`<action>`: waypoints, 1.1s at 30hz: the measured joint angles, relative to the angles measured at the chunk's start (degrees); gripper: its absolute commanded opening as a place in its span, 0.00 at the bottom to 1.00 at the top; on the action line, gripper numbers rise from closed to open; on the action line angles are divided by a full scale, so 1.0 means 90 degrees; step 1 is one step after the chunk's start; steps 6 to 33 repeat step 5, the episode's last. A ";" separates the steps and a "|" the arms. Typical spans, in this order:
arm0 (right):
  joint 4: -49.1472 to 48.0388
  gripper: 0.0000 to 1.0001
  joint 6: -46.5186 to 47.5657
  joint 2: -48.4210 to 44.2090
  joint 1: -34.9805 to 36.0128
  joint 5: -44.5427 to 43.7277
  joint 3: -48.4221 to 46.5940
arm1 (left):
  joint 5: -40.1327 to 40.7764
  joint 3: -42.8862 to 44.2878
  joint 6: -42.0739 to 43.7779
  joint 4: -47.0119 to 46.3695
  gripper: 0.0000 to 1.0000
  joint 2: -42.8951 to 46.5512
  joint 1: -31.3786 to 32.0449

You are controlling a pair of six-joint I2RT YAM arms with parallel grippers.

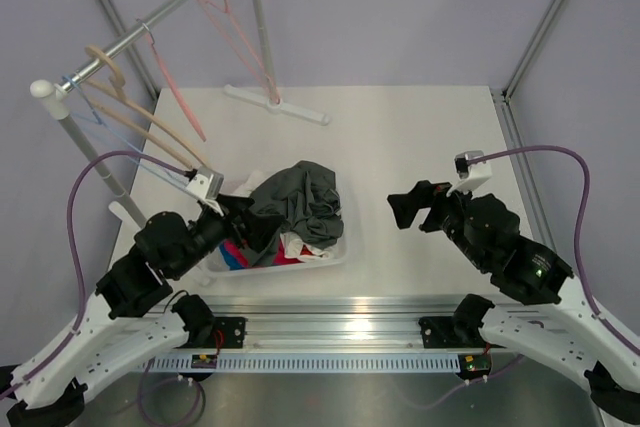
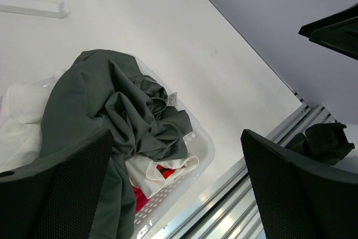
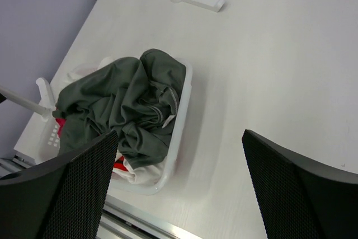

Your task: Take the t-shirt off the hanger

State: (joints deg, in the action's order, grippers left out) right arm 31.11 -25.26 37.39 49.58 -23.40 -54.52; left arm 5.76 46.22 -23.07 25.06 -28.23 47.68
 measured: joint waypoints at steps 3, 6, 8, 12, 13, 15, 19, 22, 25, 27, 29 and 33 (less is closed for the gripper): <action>0.0005 0.99 -0.0002 -0.0131 0.0000 0.0010 0.0386 | -0.0104 -0.0182 0.0041 -0.0117 0.99 0.0007 0.0000; 0.0022 1.00 -0.0002 -0.0158 0.0000 0.0015 0.0515 | -0.0148 -0.0274 0.0063 -0.0160 0.99 0.0007 0.0002; 0.0022 1.00 -0.0002 -0.0158 0.0000 0.0015 0.0515 | -0.0148 -0.0274 0.0063 -0.0160 0.99 0.0007 0.0002; 0.0022 1.00 -0.0002 -0.0158 0.0000 0.0015 0.0515 | -0.0148 -0.0274 0.0063 -0.0160 0.99 0.0007 0.0002; 0.0022 1.00 -0.0002 -0.0158 0.0000 0.0015 0.0515 | -0.0148 -0.0274 0.0063 -0.0160 0.99 0.0007 0.0002; 0.0022 1.00 -0.0002 -0.0158 0.0000 0.0015 0.0515 | -0.0148 -0.0274 0.0063 -0.0160 0.99 0.0007 0.0002; 0.0022 1.00 -0.0002 -0.0158 0.0000 0.0015 0.0515 | -0.0148 -0.0274 0.0063 -0.0160 0.99 0.0007 0.0002; 0.0022 1.00 -0.0002 -0.0158 0.0000 0.0015 0.0515 | -0.0148 -0.0274 0.0063 -0.0160 0.99 0.0007 0.0002; 0.0022 1.00 -0.0002 -0.0158 0.0000 0.0015 0.0515 | -0.0148 -0.0274 0.0063 -0.0160 0.99 0.0007 0.0002; 0.0022 1.00 -0.0002 -0.0158 0.0000 0.0015 0.0515 | -0.0148 -0.0274 0.0063 -0.0160 0.99 0.0007 0.0002; 0.0022 1.00 -0.0002 -0.0158 0.0000 0.0015 0.0515 | -0.0148 -0.0274 0.0063 -0.0160 0.99 0.0007 0.0002; 0.0022 1.00 -0.0002 -0.0158 0.0000 0.0015 0.0515 | -0.0148 -0.0274 0.0063 -0.0160 0.99 0.0007 0.0002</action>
